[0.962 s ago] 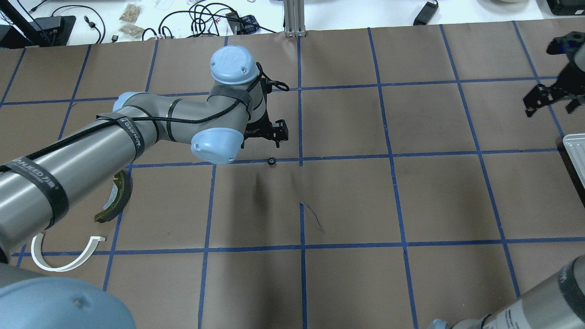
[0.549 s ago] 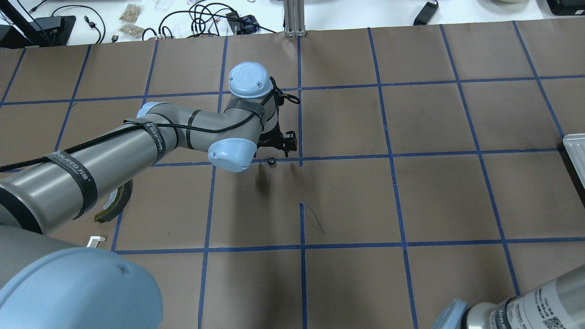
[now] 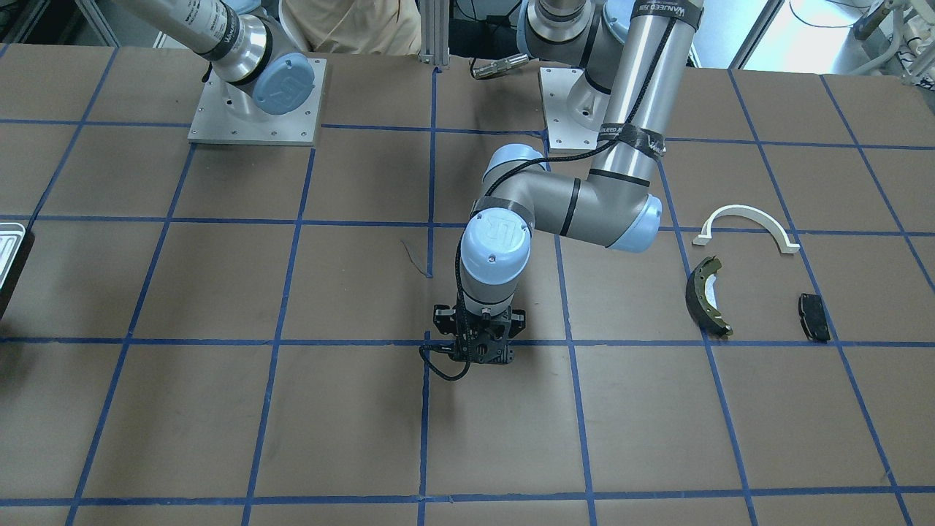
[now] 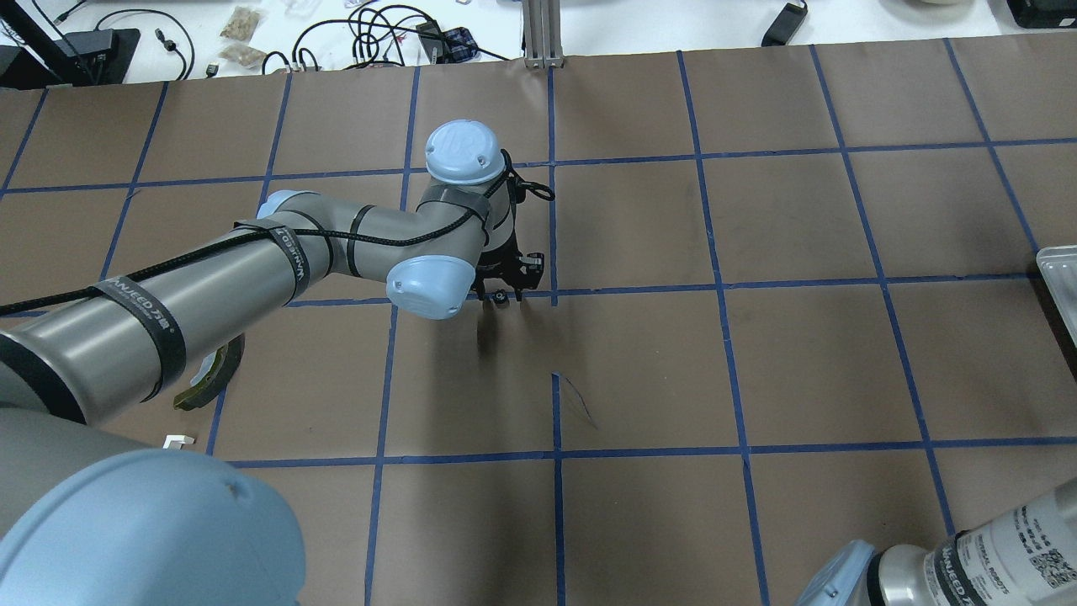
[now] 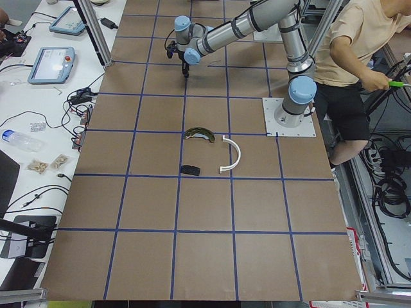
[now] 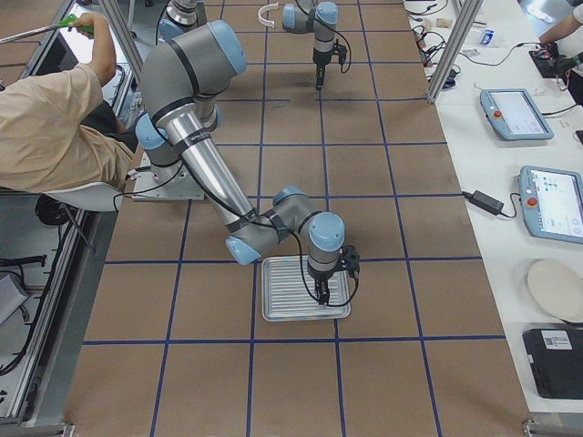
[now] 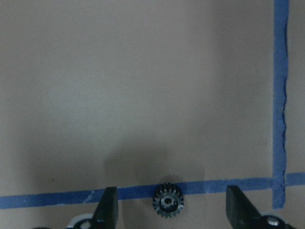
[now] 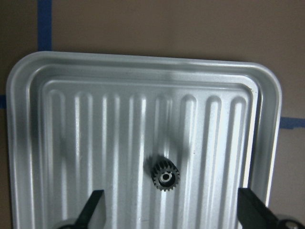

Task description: Place bearing gear from tray to pile

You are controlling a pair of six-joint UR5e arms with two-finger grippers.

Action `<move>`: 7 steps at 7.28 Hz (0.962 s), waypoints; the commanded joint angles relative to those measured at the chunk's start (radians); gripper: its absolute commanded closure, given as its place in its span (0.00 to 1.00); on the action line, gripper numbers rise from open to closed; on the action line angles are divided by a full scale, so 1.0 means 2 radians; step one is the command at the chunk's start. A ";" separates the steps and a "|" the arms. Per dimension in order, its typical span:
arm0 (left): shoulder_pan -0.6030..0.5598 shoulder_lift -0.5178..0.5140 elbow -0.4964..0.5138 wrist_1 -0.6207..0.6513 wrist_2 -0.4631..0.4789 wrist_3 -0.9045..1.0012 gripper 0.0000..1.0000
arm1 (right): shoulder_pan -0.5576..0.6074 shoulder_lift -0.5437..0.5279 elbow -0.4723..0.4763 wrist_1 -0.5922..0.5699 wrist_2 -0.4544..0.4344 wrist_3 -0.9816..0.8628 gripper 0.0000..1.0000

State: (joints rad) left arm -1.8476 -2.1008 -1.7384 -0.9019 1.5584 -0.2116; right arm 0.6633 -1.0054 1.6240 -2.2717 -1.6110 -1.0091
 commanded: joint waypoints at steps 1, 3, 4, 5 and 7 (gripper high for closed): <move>0.000 -0.001 -0.001 -0.005 -0.001 0.000 0.53 | -0.001 0.013 -0.002 -0.004 0.016 -0.005 0.19; 0.000 -0.002 -0.001 -0.015 0.001 -0.005 0.94 | -0.001 0.014 -0.002 -0.003 0.019 -0.005 0.26; 0.000 0.004 0.004 -0.032 0.002 -0.006 1.00 | -0.001 0.015 -0.003 -0.004 0.019 -0.005 0.30; 0.003 0.013 0.010 -0.046 0.005 -0.003 1.00 | -0.001 0.015 -0.003 -0.004 0.017 -0.006 0.34; 0.044 0.030 0.060 -0.129 0.035 0.034 1.00 | -0.001 0.015 -0.003 -0.004 0.017 -0.007 0.38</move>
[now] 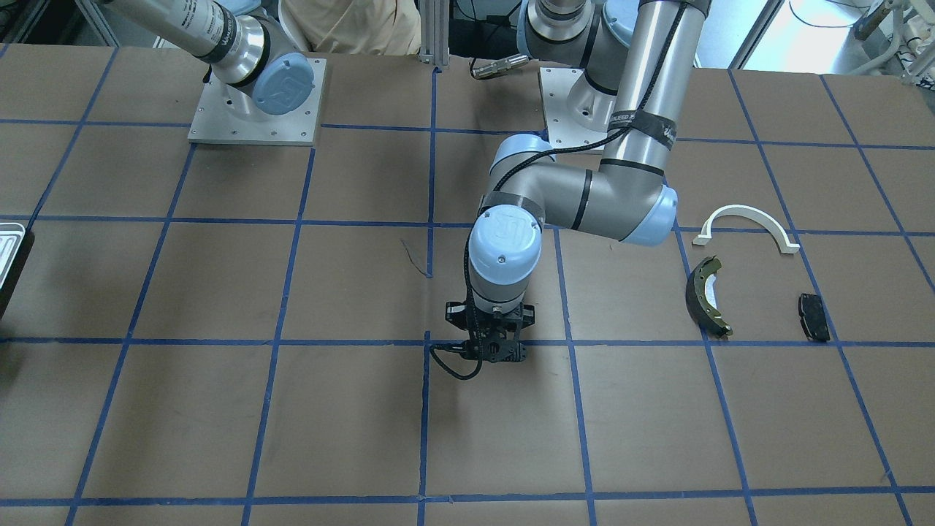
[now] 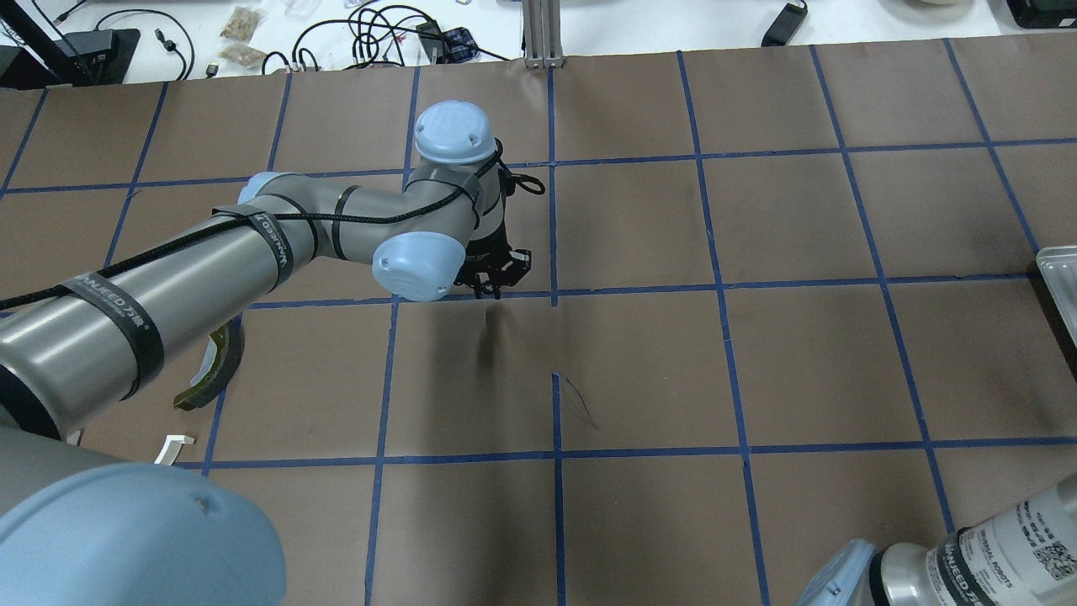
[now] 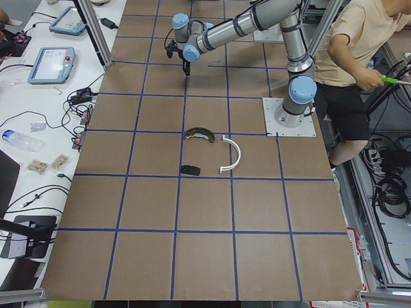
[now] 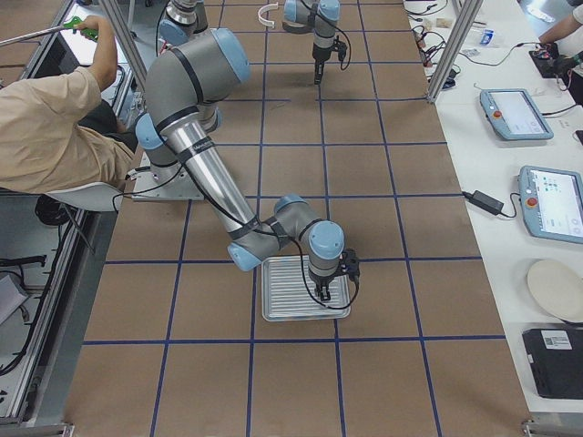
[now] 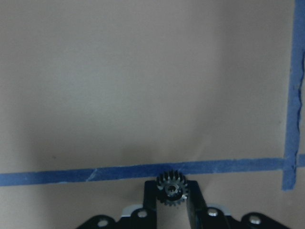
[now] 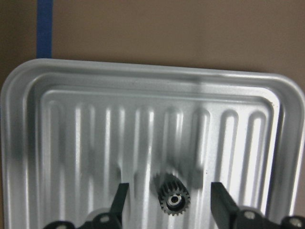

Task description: Place bearing gear from tray to pile

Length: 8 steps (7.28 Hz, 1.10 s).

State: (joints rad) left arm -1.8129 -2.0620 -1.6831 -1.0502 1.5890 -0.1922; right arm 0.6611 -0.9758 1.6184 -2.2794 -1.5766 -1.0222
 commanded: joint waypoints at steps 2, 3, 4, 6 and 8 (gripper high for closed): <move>0.101 0.026 0.081 -0.136 0.025 0.095 1.00 | 0.000 0.000 0.001 0.000 -0.001 0.000 0.40; 0.145 0.031 0.080 -0.138 0.026 0.132 1.00 | 0.000 0.000 0.001 0.000 -0.001 0.000 0.40; 0.188 0.033 0.076 -0.138 0.044 0.185 1.00 | 0.000 0.001 0.001 0.000 -0.001 0.000 0.41; 0.250 0.035 0.074 -0.140 0.067 0.219 1.00 | 0.000 0.001 0.002 0.000 -0.003 0.000 0.53; 0.293 0.035 0.042 -0.131 0.087 0.263 1.00 | 0.000 0.006 0.001 0.000 -0.002 0.000 0.63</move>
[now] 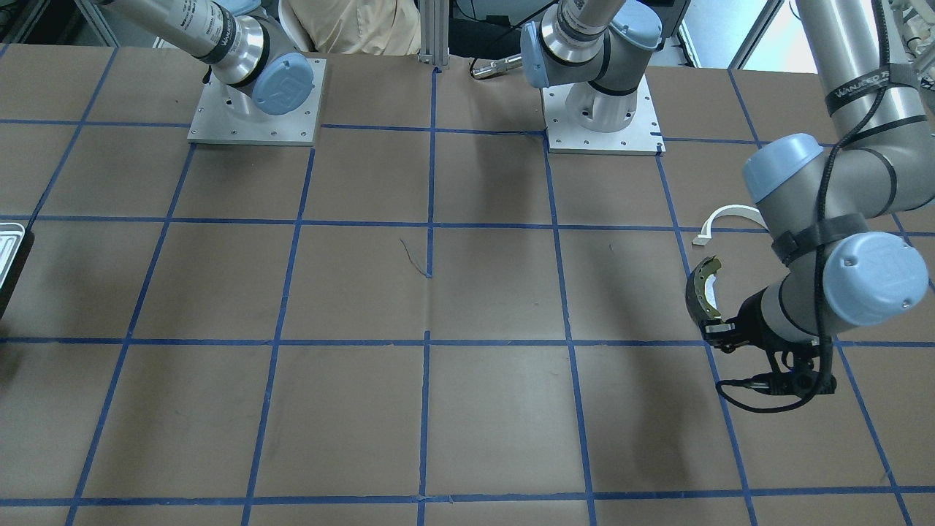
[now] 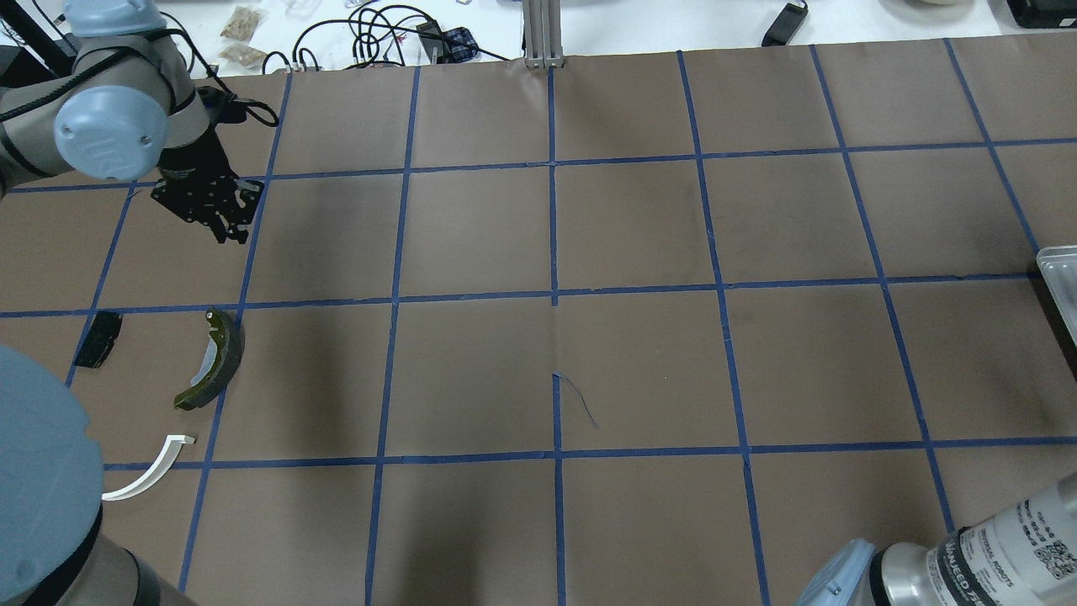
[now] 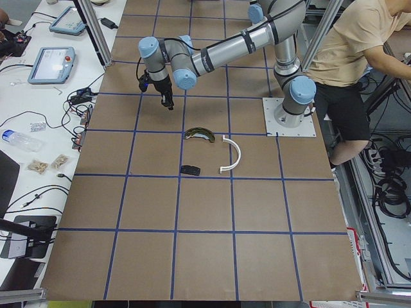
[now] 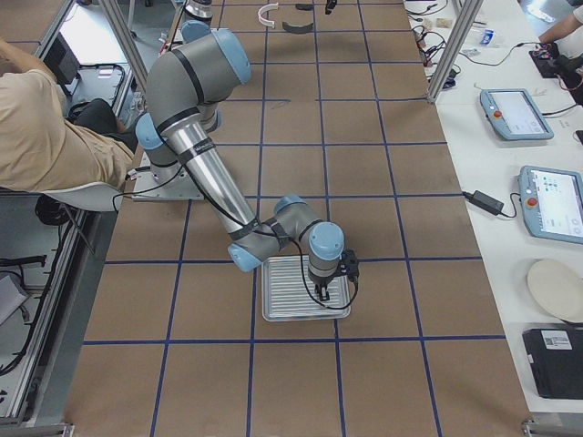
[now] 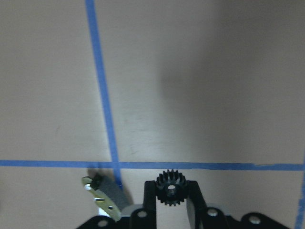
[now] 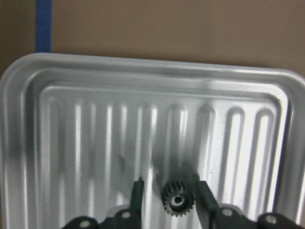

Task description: Place bearing gear from tray to pile

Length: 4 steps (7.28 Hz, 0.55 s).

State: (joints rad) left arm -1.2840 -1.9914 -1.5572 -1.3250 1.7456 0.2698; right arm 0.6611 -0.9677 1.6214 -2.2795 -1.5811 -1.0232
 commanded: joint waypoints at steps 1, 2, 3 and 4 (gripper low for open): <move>0.048 0.002 -0.043 0.030 0.006 0.054 1.00 | 0.000 0.002 -0.001 0.000 -0.001 -0.001 0.70; 0.054 0.005 -0.060 0.056 0.006 0.073 1.00 | 0.000 0.001 -0.003 0.000 -0.004 0.000 0.78; 0.063 0.007 -0.073 0.060 0.006 0.094 1.00 | 0.000 0.000 -0.008 0.001 -0.003 0.001 0.85; 0.092 0.007 -0.092 0.091 0.004 0.127 1.00 | 0.000 -0.002 -0.008 0.007 -0.002 0.002 0.87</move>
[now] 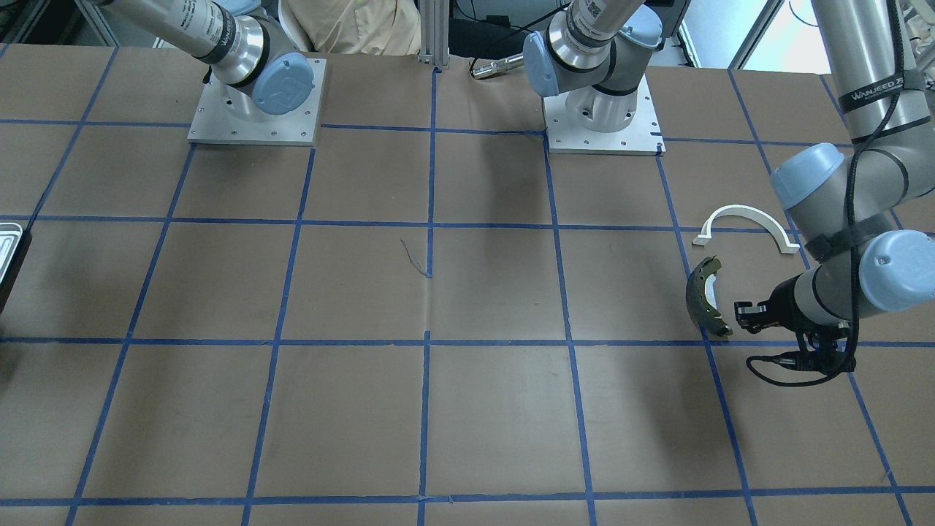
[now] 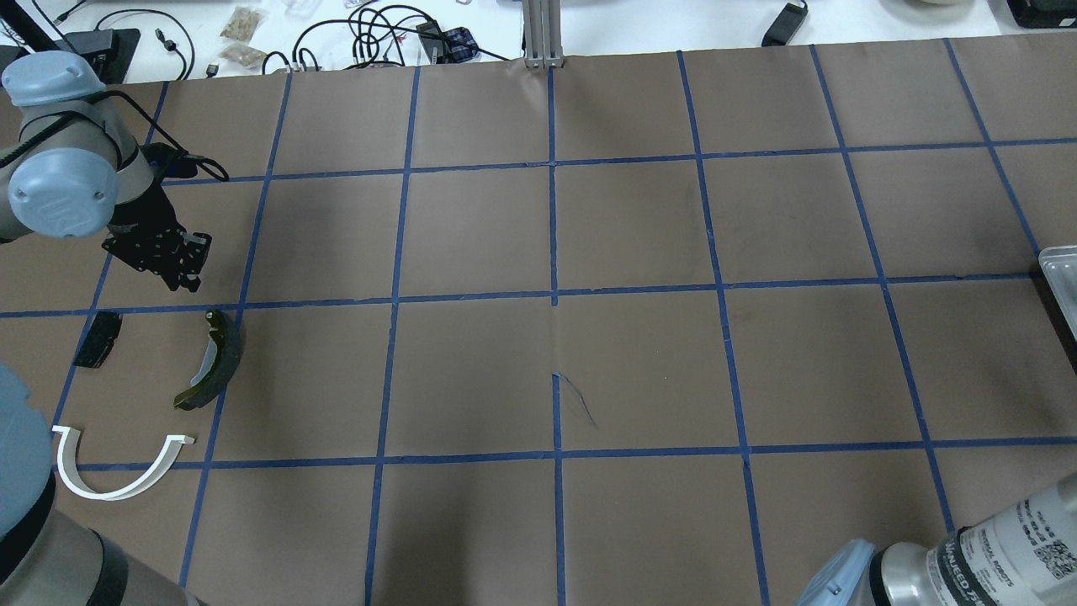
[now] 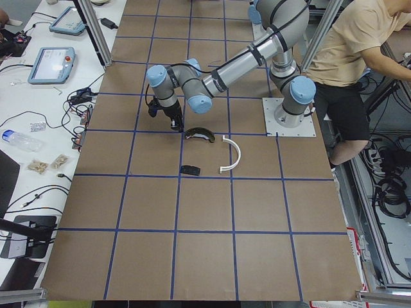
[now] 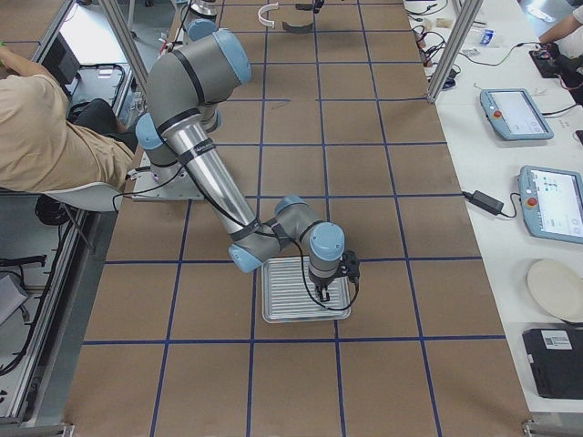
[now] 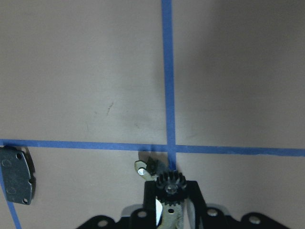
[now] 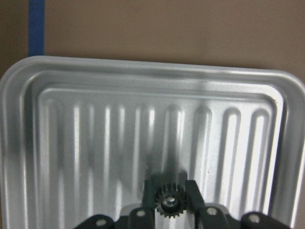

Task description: Place bearing gear from tray to pile

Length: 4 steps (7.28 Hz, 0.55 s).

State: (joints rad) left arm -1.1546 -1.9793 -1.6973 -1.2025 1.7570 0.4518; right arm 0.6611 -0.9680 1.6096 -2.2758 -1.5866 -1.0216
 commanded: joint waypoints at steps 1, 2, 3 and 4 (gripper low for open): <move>0.050 0.000 -0.042 0.065 -0.005 0.062 1.00 | 0.002 -0.016 -0.001 0.010 0.003 0.007 0.88; 0.053 0.003 -0.052 0.076 -0.005 0.066 1.00 | 0.009 -0.037 0.000 0.034 0.005 0.027 0.88; 0.056 0.005 -0.055 0.074 -0.012 0.066 1.00 | 0.043 -0.067 0.004 0.062 0.005 0.062 0.88; 0.057 0.006 -0.069 0.074 -0.017 0.068 1.00 | 0.089 -0.091 0.004 0.088 0.004 0.108 0.88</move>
State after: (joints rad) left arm -1.0475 -1.9703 -1.8085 -1.0591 1.7351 0.5812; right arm 0.7485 -1.0906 1.6142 -2.1614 -1.5781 -0.8993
